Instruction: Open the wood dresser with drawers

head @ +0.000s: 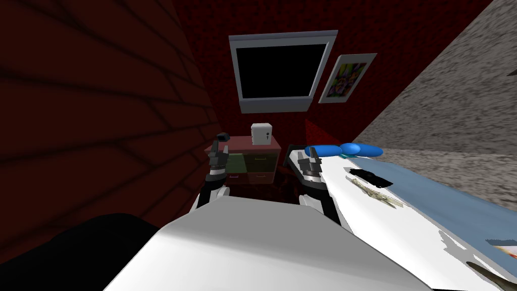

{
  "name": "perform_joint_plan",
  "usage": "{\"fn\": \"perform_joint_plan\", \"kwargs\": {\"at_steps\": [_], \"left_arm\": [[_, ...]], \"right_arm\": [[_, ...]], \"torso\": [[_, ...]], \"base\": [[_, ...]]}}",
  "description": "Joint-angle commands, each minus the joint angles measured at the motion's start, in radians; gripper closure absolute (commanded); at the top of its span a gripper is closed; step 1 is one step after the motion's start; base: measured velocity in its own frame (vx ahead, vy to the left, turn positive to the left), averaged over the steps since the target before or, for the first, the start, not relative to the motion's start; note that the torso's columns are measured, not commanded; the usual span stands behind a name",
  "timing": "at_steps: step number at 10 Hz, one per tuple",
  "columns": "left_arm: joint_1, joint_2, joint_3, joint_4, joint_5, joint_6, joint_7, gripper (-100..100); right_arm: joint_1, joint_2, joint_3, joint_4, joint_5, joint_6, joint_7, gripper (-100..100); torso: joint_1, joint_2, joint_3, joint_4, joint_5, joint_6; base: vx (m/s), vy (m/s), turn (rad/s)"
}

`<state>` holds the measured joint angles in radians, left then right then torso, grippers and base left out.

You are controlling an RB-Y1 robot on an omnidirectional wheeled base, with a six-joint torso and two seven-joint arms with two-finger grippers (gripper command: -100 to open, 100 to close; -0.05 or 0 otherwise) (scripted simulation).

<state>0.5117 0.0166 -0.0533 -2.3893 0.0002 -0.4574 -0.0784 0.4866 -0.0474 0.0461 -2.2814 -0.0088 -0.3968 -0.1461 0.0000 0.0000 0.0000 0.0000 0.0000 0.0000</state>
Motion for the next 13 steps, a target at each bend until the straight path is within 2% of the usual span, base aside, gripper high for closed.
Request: {"fn": "perform_joint_plan", "kwargs": {"at_steps": [1,9,10,11,12,13], "left_arm": [[0.000,0.000,0.000,0.000,0.000,0.000,0.000,0],[0.000,0.000,0.000,0.000,0.000,0.000,0.000,0],[-0.004,0.040,0.001,0.016,0.000,0.003,0.000,-100],[-0.007,0.056,0.001,0.026,-0.001,0.004,0.000,-100],[-0.014,0.084,0.002,0.054,-0.001,0.009,-0.001,-100],[-0.019,0.095,0.003,0.070,-0.001,0.011,-0.001,-100]], "right_arm": [[0.000,0.000,0.000,0.000,0.000,0.000,0.000,0],[0.000,0.000,0.000,0.000,0.000,0.000,0.000,0],[0.000,0.000,0.000,0.000,0.000,0.000,0.000,0],[0.000,0.000,0.000,0.000,0.000,0.000,0.000,0],[0.000,0.000,0.000,0.000,0.000,0.000,0.000,0],[0.000,0.000,0.000,0.000,0.000,0.000,0.000,0]], "torso": [[0.000,0.040,-0.082,0.041,0.000,0.000],[0.000,0.618,-1.234,0.617,0.000,0.000],[0.000,0.691,-1.382,0.691,0.000,0.000],[0.000,0.725,-1.451,0.724,0.000,0.000],[-0.001,0.734,-1.471,0.734,0.000,0.000],[-0.001,0.735,-1.476,0.736,0.000,0.000]], "base": [[0.000,0.000,0.000],[0.000,0.000,0.000],[0.018,-0.014,-0.003],[0.025,-0.023,-0.003],[0.044,-0.029,-0.004],[0.053,-0.040,-0.006]]}}
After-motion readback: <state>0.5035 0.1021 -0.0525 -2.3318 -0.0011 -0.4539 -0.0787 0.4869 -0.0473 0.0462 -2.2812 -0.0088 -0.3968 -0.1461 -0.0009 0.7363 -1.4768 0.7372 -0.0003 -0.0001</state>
